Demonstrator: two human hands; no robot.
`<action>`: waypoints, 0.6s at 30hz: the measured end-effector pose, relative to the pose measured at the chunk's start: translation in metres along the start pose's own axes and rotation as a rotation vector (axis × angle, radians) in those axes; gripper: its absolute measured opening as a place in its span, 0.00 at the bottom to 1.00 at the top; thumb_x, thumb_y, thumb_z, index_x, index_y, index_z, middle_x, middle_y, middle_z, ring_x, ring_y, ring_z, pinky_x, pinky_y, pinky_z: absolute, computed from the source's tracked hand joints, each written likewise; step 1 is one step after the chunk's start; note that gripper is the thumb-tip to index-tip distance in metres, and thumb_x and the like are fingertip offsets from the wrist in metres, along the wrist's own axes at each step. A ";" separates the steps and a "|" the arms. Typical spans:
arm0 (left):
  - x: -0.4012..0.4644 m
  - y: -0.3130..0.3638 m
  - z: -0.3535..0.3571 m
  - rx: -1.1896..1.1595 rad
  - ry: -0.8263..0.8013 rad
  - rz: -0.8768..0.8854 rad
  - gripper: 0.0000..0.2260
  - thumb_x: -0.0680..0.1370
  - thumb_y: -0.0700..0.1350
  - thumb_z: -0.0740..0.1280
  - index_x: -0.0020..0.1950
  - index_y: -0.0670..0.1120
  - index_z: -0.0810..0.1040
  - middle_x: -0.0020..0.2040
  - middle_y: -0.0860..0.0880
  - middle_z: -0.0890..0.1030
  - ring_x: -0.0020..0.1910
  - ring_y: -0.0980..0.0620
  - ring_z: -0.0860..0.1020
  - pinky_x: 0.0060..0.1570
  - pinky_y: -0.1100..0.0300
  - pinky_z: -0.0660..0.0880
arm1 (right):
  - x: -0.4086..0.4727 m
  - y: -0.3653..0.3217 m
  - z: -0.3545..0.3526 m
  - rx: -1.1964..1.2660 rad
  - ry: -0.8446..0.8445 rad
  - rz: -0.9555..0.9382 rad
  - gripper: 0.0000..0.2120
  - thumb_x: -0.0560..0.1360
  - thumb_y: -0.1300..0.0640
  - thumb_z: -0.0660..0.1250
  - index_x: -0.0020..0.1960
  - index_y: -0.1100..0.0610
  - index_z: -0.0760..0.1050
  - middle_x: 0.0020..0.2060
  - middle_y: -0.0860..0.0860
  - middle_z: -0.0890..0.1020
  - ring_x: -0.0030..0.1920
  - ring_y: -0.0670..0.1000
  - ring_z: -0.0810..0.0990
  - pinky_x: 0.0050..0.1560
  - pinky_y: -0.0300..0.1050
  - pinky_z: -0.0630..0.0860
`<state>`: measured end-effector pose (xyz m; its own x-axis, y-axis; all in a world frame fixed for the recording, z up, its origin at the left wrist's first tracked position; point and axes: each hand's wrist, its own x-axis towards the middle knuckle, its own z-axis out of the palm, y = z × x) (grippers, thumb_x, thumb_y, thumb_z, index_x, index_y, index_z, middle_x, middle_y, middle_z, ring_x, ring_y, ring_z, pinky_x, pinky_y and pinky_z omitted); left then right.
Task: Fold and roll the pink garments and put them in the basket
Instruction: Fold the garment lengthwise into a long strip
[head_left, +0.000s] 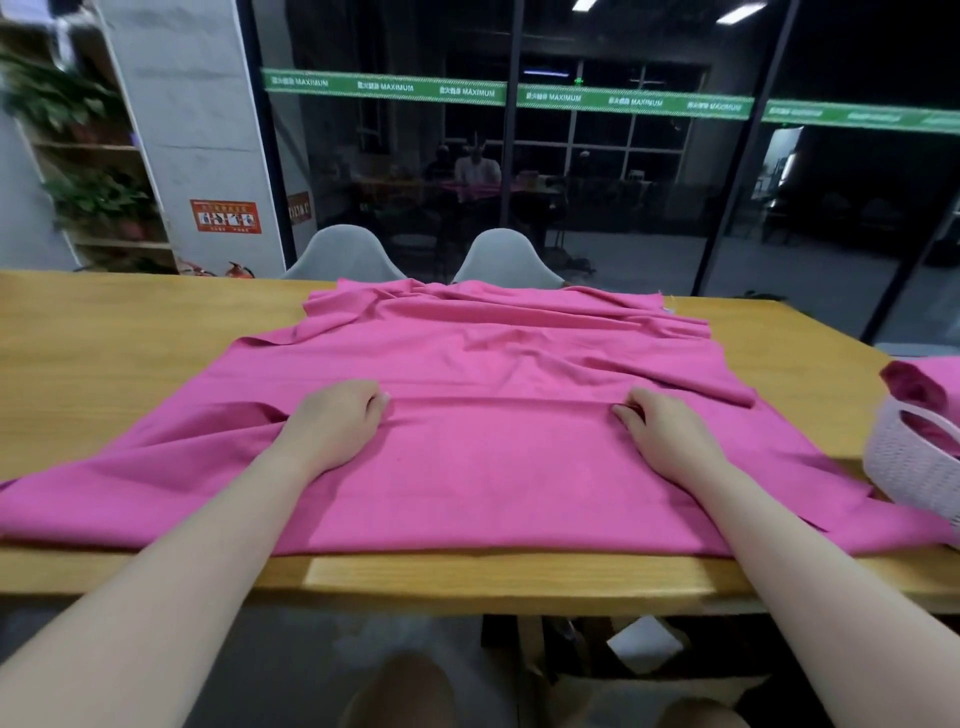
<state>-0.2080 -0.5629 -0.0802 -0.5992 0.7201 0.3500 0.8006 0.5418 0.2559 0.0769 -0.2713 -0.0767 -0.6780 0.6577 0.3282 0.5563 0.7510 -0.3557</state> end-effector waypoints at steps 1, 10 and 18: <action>-0.005 0.000 -0.002 -0.007 -0.004 -0.001 0.14 0.85 0.50 0.56 0.42 0.48 0.71 0.43 0.46 0.79 0.44 0.41 0.76 0.43 0.49 0.71 | -0.005 -0.001 -0.002 0.001 0.000 0.000 0.13 0.83 0.49 0.62 0.42 0.54 0.69 0.46 0.59 0.82 0.49 0.63 0.79 0.43 0.54 0.70; -0.066 0.012 -0.019 -0.008 0.006 0.021 0.15 0.85 0.50 0.57 0.38 0.51 0.68 0.37 0.52 0.75 0.40 0.44 0.74 0.40 0.50 0.69 | -0.069 -0.006 -0.024 0.013 -0.003 -0.012 0.13 0.83 0.49 0.63 0.44 0.56 0.72 0.44 0.57 0.82 0.48 0.62 0.79 0.46 0.57 0.75; -0.110 0.019 -0.031 0.009 -0.065 0.054 0.13 0.86 0.52 0.53 0.44 0.52 0.70 0.44 0.50 0.78 0.46 0.44 0.77 0.48 0.48 0.74 | -0.116 -0.004 -0.034 -0.016 0.018 -0.025 0.13 0.83 0.48 0.62 0.43 0.54 0.70 0.42 0.57 0.82 0.46 0.62 0.79 0.42 0.56 0.74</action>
<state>-0.1270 -0.6455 -0.0862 -0.5541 0.7749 0.3042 0.8321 0.5048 0.2297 0.1692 -0.3487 -0.0839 -0.6829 0.6397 0.3528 0.5470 0.7678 -0.3334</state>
